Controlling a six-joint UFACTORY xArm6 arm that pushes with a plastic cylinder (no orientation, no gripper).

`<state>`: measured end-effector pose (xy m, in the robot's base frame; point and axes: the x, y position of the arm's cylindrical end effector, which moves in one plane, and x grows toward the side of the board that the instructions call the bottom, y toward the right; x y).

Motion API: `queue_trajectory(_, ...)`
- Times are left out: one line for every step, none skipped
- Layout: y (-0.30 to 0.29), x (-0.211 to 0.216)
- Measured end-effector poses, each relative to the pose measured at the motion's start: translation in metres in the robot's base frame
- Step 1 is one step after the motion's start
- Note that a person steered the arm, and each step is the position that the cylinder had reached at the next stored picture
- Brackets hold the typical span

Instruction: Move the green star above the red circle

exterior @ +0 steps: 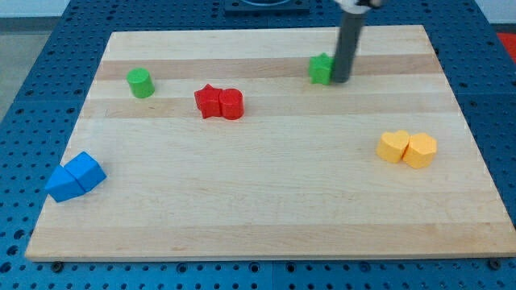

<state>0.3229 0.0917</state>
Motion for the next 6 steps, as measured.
queue_trajectory(-0.063,-0.003)
queue_trajectory(-0.049,-0.003)
queue_trajectory(0.0,-0.019)
queue_trajectory(-0.017,-0.049)
queue_trajectory(-0.092,-0.049)
queue_trajectory(-0.141,-0.047)
